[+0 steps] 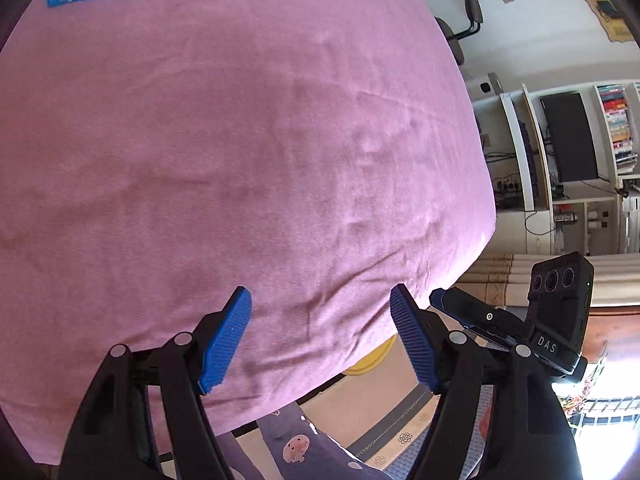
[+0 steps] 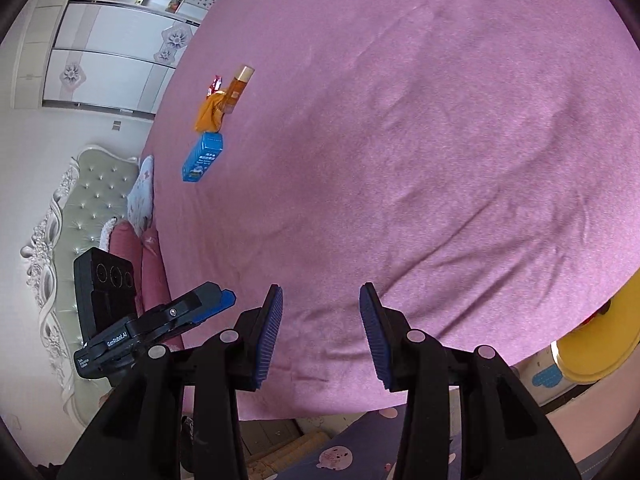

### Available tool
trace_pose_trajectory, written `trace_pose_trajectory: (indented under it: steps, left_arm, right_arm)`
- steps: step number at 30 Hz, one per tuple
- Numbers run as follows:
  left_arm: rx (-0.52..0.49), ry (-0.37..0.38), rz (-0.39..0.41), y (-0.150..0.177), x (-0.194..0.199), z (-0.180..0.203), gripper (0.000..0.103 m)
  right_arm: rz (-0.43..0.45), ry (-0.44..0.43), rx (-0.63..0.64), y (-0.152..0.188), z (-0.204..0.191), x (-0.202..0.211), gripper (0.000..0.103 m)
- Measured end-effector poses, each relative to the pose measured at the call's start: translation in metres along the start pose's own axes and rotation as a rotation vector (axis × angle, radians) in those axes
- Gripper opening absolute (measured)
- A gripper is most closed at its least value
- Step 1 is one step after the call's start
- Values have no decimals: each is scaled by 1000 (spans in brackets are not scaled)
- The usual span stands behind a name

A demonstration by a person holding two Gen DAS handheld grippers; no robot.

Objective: Collect trash
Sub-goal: 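Move both open tools back over the blue box and orange pouch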

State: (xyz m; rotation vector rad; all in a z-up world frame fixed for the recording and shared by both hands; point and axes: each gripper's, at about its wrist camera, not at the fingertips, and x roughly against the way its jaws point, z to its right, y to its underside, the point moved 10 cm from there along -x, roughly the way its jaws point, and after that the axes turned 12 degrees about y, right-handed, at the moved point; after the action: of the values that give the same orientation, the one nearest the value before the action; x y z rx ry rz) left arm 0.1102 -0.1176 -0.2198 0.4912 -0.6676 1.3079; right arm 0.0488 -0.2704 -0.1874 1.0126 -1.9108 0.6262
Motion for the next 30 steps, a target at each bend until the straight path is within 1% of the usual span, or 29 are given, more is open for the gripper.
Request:
trace_pose_trajectory:
  steps: [4,8,15,19,22,25,30]
  left_arm:
    - [-3,-26,48,-24,44,-35,71]
    - [9,-50,90,-48,77,-63,71]
    - [41,-61,172,-96,119,-88,71]
    - [48,-94,201,-121,133,-98,71]
    - [47,-124,208,-139,138,-106,71]
    - [49,-147,205,-158,141,-114,71]
    - [-6,-177,165,-197,138,-119,71]
  right_arm:
    - [-3,-22,47,-10,-53,-22,41]
    - [-25,-30,105,-22,-100,-44,41]
    - [-38,-25,252,-58,-169,-66,41]
    - [-55,-43,311,-85,-195,-84,41]
    - [-66,-38,339,-105,-210,-100,41]
    - [-83,-39,343,-122,-217,-111,41]
    - [-102,-31,345,-144,-226,-132,41]
